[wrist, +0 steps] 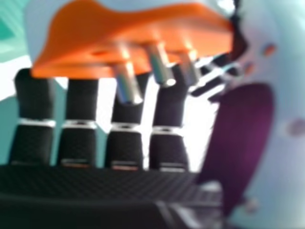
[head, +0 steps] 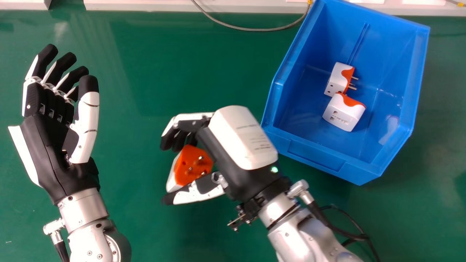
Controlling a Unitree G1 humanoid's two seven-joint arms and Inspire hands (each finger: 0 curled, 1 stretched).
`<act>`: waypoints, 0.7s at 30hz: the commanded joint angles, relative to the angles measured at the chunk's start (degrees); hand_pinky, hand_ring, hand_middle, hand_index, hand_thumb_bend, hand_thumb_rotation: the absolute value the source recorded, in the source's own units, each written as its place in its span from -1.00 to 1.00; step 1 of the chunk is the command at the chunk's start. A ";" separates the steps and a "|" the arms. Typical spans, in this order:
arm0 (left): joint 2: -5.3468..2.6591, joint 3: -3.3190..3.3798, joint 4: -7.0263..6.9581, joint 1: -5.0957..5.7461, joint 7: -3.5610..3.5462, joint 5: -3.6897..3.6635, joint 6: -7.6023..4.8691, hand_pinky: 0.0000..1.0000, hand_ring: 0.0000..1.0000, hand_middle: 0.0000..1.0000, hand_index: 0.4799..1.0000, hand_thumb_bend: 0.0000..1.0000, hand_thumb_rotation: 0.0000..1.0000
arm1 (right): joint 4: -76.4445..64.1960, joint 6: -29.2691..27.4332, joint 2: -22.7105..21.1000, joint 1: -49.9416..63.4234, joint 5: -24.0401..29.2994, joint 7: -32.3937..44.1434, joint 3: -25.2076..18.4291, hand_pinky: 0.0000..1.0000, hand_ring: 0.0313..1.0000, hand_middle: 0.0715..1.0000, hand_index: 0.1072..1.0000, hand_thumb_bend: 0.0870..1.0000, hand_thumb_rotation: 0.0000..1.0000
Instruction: Pick all objects and put in blue box
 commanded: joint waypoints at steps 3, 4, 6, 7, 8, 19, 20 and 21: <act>0.21 -0.25 0.19 -0.64 -0.30 0.09 -1.42 0.28 0.39 0.51 0.17 0.30 -0.20 | -7.35 -1.60 0.12 1.99 1.06 -1.88 -2.85 -0.37 -0.18 -0.10 -0.12 -0.09 -1.00; 0.22 -0.34 0.27 -0.70 -0.52 -0.13 -1.54 0.28 0.40 0.51 0.17 0.29 -0.20 | -8.48 -2.29 0.12 2.40 0.97 -2.64 -3.36 -0.36 -0.18 -0.10 -0.13 -0.09 -1.00; 0.27 -0.44 0.40 -0.75 -0.83 -0.37 -1.67 0.28 0.40 0.51 0.18 0.29 -0.21 | -10.54 -3.61 0.19 3.20 0.96 -3.95 -4.27 -0.35 -0.18 -0.10 -0.13 -0.09 -1.00; 0.29 -0.49 0.36 -0.74 -0.91 -0.37 -1.69 0.28 0.40 0.51 0.18 0.29 -0.21 | -11.70 -3.96 0.29 3.71 1.11 -4.16 -4.70 -0.35 -0.18 -0.10 -0.13 -0.09 -1.00; 0.31 -0.54 0.21 -0.68 -1.02 -0.44 -1.62 0.29 0.40 0.52 0.19 0.29 -0.21 | -12.85 -4.25 0.37 4.20 1.12 -4.40 -5.10 -0.35 -0.18 -0.10 -0.14 -0.09 -1.00; 0.36 -0.21 0.50 -0.91 -1.67 -1.26 -1.29 0.30 0.40 0.52 0.21 0.29 -0.22 | -20.22 -6.33 1.44 5.21 -2.33 -11.65 -10.33 -0.35 -0.17 -0.06 -0.14 -0.10 -1.00; 0.27 -0.23 0.47 -0.93 -1.65 -1.34 -1.28 0.30 0.40 0.52 0.21 0.29 -0.22 | -20.26 -6.16 1.46 4.95 -2.63 -11.86 -10.81 -0.35 -0.17 -0.06 -0.14 -0.10 -1.00; 0.26 -0.24 0.54 -0.97 -1.71 -1.44 -1.30 0.30 0.41 0.52 0.21 0.30 -0.23 | -20.31 -6.11 1.38 4.70 -2.78 -11.99 -11.42 -0.35 -0.17 -0.05 -0.14 -0.10 -1.00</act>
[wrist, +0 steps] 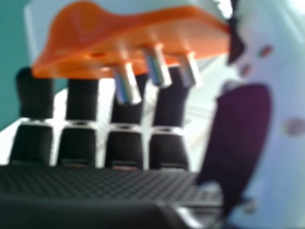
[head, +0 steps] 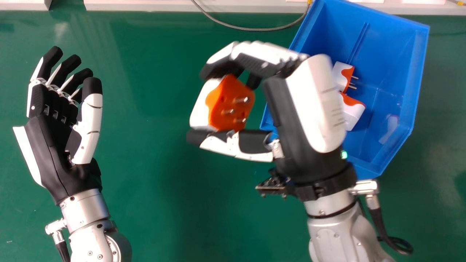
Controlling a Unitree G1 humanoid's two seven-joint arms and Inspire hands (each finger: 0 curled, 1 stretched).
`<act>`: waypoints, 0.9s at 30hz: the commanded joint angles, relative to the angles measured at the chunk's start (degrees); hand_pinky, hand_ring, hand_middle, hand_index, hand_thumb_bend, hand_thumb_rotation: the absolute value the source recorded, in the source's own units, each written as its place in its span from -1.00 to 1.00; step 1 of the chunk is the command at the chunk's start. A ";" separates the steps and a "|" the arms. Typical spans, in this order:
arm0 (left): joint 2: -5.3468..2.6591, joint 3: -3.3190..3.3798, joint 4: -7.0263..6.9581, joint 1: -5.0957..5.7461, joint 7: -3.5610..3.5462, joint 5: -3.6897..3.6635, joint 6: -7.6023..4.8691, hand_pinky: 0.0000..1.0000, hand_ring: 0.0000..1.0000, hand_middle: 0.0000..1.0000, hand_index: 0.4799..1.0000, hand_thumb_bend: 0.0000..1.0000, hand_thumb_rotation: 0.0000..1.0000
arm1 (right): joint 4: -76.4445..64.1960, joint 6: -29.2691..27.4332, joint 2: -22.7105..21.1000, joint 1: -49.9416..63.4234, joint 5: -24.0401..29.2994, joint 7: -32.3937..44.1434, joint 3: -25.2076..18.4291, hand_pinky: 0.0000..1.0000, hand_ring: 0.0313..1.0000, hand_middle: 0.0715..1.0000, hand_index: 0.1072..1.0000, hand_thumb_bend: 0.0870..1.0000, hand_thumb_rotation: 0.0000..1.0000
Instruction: Pick all objects and put in blue box
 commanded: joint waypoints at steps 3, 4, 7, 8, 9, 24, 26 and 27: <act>0.44 -0.26 -0.15 -0.79 -0.75 -0.36 -1.33 0.30 0.41 0.52 0.21 0.30 -0.23 | -1.93 -1.11 0.14 -1.77 0.38 -2.04 -3.22 -0.35 -0.17 -0.05 -0.14 -0.10 -1.00; 0.58 -0.28 -0.12 -0.79 -0.81 -0.23 -1.41 0.30 0.41 0.52 0.21 0.30 -0.23 | -1.81 -1.44 0.08 -1.87 0.88 -2.26 -3.97 -0.35 -0.17 -0.05 -0.14 -0.10 -1.00; 0.62 -0.26 -0.19 -0.81 -0.47 0.24 -1.43 0.30 0.41 0.52 0.21 0.30 -0.23 | -1.53 -2.12 -0.09 -2.16 1.61 -3.16 -6.08 -0.35 -0.17 -0.05 -0.14 -0.10 -1.00; 0.59 -0.27 -0.22 -0.81 -0.41 0.22 -1.37 0.30 0.41 0.52 0.21 0.30 -0.23 | -1.55 -2.20 -0.21 -2.21 1.65 -3.30 -6.73 -0.35 -0.17 -0.05 -0.14 -0.10 -1.00; 0.55 -0.31 -0.31 -0.77 -0.41 0.12 -1.27 0.30 0.41 0.52 0.21 0.30 -0.23 | -1.56 -2.45 -0.49 -2.29 1.72 -3.49 -7.53 -0.35 -0.17 -0.05 -0.14 -0.10 -1.00; 0.78 -0.23 -0.77 -0.47 -0.72 -0.47 -0.94 0.30 0.41 0.53 0.21 0.30 -0.22 | -4.53 -1.97 -0.45 -2.15 2.06 -5.14 -14.92 -0.37 -0.18 -0.01 -0.13 -0.11 -1.00; 0.85 -0.25 -0.72 -0.49 -0.79 -0.40 -0.99 0.30 0.41 0.53 0.21 0.30 -0.22 | -4.93 -1.47 -0.34 -2.24 1.55 -5.25 -15.42 -0.37 -0.19 -0.01 -0.13 -0.11 -1.00; 0.86 -0.26 -0.71 -0.51 -0.80 -0.37 -1.00 0.30 0.41 0.53 0.21 0.30 -0.22 | -5.14 -1.30 -0.43 -2.36 1.20 -5.29 -15.65 -0.37 -0.19 -0.01 -0.13 -0.11 -1.00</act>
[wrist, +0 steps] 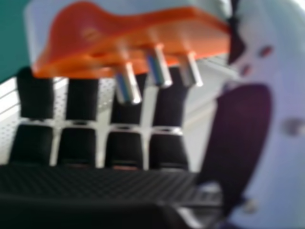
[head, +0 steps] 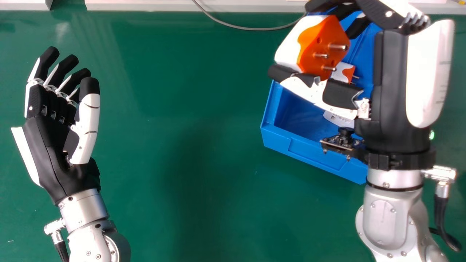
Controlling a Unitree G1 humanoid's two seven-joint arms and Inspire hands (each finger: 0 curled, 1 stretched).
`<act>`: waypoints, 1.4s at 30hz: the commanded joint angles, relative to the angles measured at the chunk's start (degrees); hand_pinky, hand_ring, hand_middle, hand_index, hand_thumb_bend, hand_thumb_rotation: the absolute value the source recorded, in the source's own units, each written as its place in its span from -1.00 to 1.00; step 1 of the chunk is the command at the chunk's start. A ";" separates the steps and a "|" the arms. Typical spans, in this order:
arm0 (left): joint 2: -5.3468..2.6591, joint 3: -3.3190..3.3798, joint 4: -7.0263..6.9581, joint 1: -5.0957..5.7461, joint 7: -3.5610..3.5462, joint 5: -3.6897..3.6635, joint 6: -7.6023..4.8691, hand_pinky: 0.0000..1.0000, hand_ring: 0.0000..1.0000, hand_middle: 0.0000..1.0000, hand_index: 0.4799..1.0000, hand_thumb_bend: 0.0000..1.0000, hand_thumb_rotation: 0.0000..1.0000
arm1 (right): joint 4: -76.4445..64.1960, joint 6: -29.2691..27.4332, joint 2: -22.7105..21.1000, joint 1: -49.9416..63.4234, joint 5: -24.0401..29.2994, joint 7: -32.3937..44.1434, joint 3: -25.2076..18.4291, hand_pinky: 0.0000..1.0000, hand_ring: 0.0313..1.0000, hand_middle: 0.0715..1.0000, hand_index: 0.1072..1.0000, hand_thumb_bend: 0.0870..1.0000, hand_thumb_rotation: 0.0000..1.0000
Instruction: Pick all objects and put in blue box
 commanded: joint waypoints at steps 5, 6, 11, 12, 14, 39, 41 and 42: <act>0.33 -0.33 -0.94 -0.57 -0.18 0.77 -0.80 0.31 0.41 0.53 0.21 0.31 -0.22 | -3.14 0.95 0.32 -1.96 -2.46 -1.68 -1.83 -0.38 -0.19 0.00 -0.12 -0.11 -1.00; 0.33 -0.35 -0.94 -0.58 -0.10 0.93 -0.75 0.31 0.41 0.53 0.21 0.31 -0.22 | -3.04 1.14 0.22 -2.25 -3.03 -2.04 -2.02 -0.38 -0.19 0.00 -0.12 -0.11 -1.00; 0.20 -0.44 -0.98 -0.67 0.19 1.28 -0.90 0.31 0.41 0.52 0.21 0.31 -0.22 | -3.34 3.21 -0.84 -3.51 -4.25 -1.40 -3.49 -0.38 -0.19 -0.01 -0.14 -0.11 -1.00; 0.16 -0.47 -1.09 -0.67 0.27 1.33 -0.86 0.31 0.41 0.52 0.21 0.31 -0.22 | -3.25 3.23 -1.30 -3.82 -3.95 -1.18 -3.93 -0.38 -0.19 -0.01 -0.14 -0.11 -1.00; 0.10 -0.55 -1.37 -0.61 0.31 1.26 -0.77 0.30 0.41 0.53 0.20 0.31 -0.22 | -2.64 3.02 -2.57 -4.70 -3.55 -1.17 -4.93 -0.37 -0.19 -0.02 -0.15 -0.11 -1.00; -0.02 -0.43 -0.52 -1.34 0.31 1.01 -1.12 0.30 0.41 0.52 0.20 0.32 -0.20 | 18.54 9.64 -14.25 -15.82 -4.41 0.27 -4.46 -0.41 -0.25 -0.07 -0.10 -0.11 -1.00; -0.02 -0.41 -0.60 -1.35 0.29 1.05 -1.09 0.29 0.41 0.52 0.20 0.32 -0.20 | 19.56 8.99 -14.64 -15.92 -2.90 1.40 -4.00 -0.43 -0.26 -0.07 -0.08 -0.11 -1.00; -0.06 -0.41 -0.66 -1.36 0.39 1.19 -1.04 0.29 0.41 0.52 0.20 0.32 -0.20 | 20.19 8.79 -14.89 -15.98 -2.68 1.63 -3.71 -0.43 -0.26 -0.07 -0.08 -0.11 -1.00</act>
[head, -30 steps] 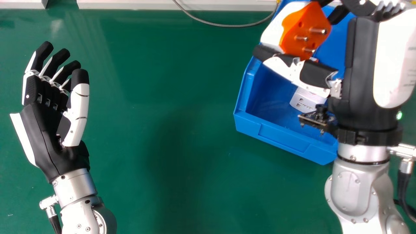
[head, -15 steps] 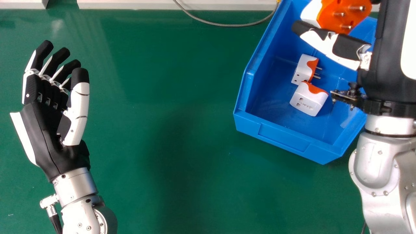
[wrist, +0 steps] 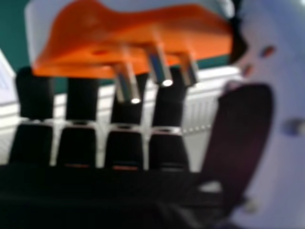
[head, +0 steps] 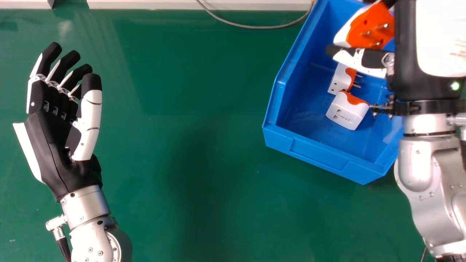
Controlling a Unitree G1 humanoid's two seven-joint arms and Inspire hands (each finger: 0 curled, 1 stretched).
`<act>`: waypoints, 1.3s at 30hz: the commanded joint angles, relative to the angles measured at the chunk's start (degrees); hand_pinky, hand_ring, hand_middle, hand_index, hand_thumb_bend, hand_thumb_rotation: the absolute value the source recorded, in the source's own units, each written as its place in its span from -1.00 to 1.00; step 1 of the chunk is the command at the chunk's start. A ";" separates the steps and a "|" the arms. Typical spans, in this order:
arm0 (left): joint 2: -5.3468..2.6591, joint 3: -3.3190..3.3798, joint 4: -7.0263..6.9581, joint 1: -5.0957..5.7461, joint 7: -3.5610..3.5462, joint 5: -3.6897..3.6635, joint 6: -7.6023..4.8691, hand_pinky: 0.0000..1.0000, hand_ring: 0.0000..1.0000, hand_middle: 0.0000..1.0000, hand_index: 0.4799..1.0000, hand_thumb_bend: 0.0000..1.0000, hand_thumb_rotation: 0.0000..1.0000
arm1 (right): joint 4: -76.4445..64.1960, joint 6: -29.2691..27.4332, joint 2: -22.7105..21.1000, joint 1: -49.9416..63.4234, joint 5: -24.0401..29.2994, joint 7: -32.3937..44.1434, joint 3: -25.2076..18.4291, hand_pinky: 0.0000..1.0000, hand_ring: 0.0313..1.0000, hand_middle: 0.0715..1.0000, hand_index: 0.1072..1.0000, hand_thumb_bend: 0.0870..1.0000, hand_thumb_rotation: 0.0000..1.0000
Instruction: Pick all objects and put in blue box
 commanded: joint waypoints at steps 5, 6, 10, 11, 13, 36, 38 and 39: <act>0.09 -0.31 -0.98 -0.63 0.17 0.66 -0.73 0.29 0.41 0.52 0.20 0.32 -0.20 | -1.00 1.27 -2.37 -1.14 2.29 6.67 1.16 -0.44 -0.28 -0.08 -0.05 -0.12 -1.00; 0.09 -0.33 -0.94 -0.68 0.18 0.70 -0.72 0.29 0.41 0.52 0.20 0.32 -0.20 | -1.58 1.55 -2.72 -0.87 3.16 8.98 1.22 -0.45 -0.28 -0.09 -0.04 -0.12 -1.00; 0.25 -0.44 -0.72 -0.86 -0.29 0.29 -0.79 0.28 0.41 0.52 0.20 0.32 -0.20 | -3.32 3.15 -3.80 -0.29 5.08 15.89 1.35 -0.45 -0.28 -0.09 -0.03 -0.12 -1.00; 0.26 -0.48 -0.75 -0.86 -0.39 0.21 -0.72 0.28 0.41 0.52 0.20 0.32 -0.20 | -3.54 3.13 -3.97 -0.19 5.59 16.69 1.30 -0.45 -0.28 -0.09 -0.03 -0.12 -1.00; 0.23 -0.51 -0.64 -0.91 -0.54 0.10 -0.68 0.28 0.41 0.52 0.21 0.32 -0.20 | -4.19 3.71 -4.25 0.13 5.69 17.94 1.27 -0.45 -0.27 -0.09 -0.04 -0.12 -1.00; 0.20 -0.49 0.93 -1.83 -0.79 0.44 -1.50 0.29 0.40 0.52 0.19 0.27 -0.21 | -14.79 15.75 -7.21 3.18 -2.68 30.93 3.78 -0.07 0.16 0.33 0.25 0.72 -0.91; 0.27 -0.48 0.84 -1.81 -0.73 0.62 -1.48 0.29 0.40 0.52 0.19 0.27 -0.21 | -15.28 16.41 -6.89 3.16 -3.08 31.31 3.83 -0.05 0.19 0.36 0.26 0.75 -0.90; 0.29 -0.50 0.79 -1.80 -0.79 0.57 -1.47 0.29 0.40 0.52 0.19 0.27 -0.21 | -15.49 16.82 -6.62 3.17 -3.21 31.46 3.82 -0.02 0.23 0.39 0.28 0.76 -0.89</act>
